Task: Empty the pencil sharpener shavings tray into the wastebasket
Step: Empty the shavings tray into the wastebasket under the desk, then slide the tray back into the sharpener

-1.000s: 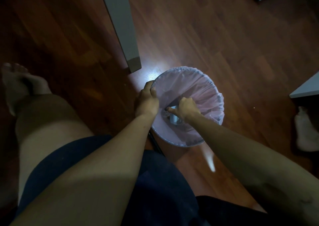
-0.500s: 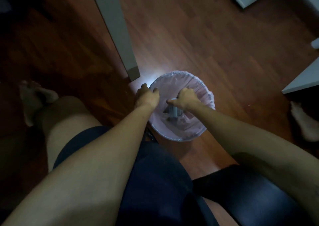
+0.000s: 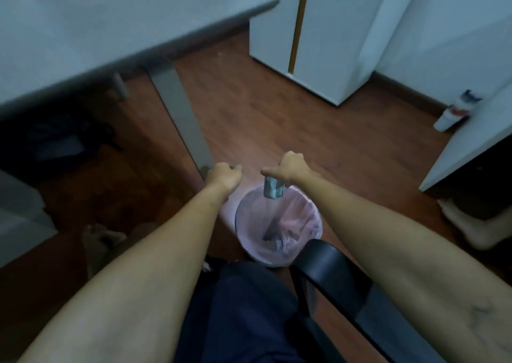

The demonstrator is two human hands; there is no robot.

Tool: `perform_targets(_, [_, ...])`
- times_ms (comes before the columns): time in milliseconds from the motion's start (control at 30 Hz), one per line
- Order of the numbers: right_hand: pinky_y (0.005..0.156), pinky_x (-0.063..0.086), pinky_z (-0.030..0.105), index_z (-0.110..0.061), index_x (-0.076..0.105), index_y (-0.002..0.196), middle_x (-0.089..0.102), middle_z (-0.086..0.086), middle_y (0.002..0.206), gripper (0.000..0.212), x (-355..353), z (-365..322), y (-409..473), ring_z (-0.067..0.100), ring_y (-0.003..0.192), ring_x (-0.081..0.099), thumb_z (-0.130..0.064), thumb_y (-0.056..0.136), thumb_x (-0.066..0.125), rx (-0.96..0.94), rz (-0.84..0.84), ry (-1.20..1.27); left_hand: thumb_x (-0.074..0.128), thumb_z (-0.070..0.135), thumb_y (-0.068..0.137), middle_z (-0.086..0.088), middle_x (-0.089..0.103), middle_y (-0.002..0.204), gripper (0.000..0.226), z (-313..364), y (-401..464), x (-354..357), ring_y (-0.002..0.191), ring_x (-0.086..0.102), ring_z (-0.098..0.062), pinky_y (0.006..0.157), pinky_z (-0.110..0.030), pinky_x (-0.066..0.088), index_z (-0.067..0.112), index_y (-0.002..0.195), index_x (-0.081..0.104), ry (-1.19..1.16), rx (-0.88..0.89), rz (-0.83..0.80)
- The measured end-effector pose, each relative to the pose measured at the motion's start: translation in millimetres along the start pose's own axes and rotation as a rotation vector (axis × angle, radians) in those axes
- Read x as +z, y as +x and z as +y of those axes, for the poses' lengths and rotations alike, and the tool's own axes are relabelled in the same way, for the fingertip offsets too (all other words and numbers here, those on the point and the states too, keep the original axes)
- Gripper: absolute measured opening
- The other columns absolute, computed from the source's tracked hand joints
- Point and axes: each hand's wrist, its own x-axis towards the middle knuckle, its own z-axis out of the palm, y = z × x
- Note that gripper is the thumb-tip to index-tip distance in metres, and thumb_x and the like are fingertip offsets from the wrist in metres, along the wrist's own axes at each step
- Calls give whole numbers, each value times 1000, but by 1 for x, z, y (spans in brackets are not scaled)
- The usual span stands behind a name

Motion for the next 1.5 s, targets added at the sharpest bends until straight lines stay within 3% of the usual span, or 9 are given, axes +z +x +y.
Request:
perform_targets(167, [66,63,38,-5,59,67,63,16,75,54,-60,-44,-45,26,55,68,-57,74,74,-20,117,161,47,38,95,-19,67,121,44,43,-38,-53,113,61,-36,91,-35,47,3,109,69,20,129,36])
perform_targets(300, [57,62,38,-5,55,66,69,19,91,56,-109,-90,-86,31,67,71,-57,73,73,-110,229,282,49,39,94,-16,65,129,47,77,-75,-106,122,57,-36,101,-37,47,5,121,66,21,218,126])
perform_targets(433, [50,56,35,-2,58,74,66,18,93,53,-146,-142,-129,31,77,68,-53,76,72,-219,264,395,49,35,93,-17,66,126,43,100,-116,-171,118,60,-35,97,-35,50,4,114,69,30,299,223])
perform_targets(567, [86,58,45,-14,53,83,68,19,115,34,-166,-200,-160,35,105,66,-45,80,66,-356,294,435,51,34,83,-17,73,107,42,103,-147,-241,102,68,-33,85,-45,59,2,102,71,-50,358,238])
perform_targets(667, [80,61,43,-4,61,84,69,18,96,44,-171,-243,-174,34,88,71,-46,74,69,-368,265,512,50,28,90,-12,71,101,35,94,-167,-289,93,66,-27,79,-40,59,4,111,65,-142,356,272])
perform_targets(933, [63,64,42,-2,65,104,73,18,99,66,-122,-345,-193,31,74,76,-46,57,77,-503,27,660,63,24,81,-10,74,99,21,17,-200,-391,97,69,-29,84,-38,58,15,98,71,-192,352,736])
perform_targets(1100, [65,64,40,3,63,110,70,20,102,62,-75,-388,-200,31,74,75,-37,67,83,-543,-99,722,70,32,76,-7,69,116,45,-31,-213,-420,109,63,-25,85,-26,43,15,117,66,-132,275,996])
perform_targets(1267, [67,63,39,-1,65,91,69,21,106,45,-30,-420,-195,32,71,74,-36,70,84,-571,-180,813,77,43,72,-12,53,135,73,-73,-200,-423,121,55,-29,93,-31,42,15,134,51,-112,147,1013])
perform_targets(1500, [74,63,40,-9,65,74,67,12,84,33,3,-430,-185,27,71,68,-36,71,82,-540,-171,902,84,42,62,-11,61,126,81,-93,-167,-411,117,58,-29,94,-36,47,14,130,49,-222,66,957])
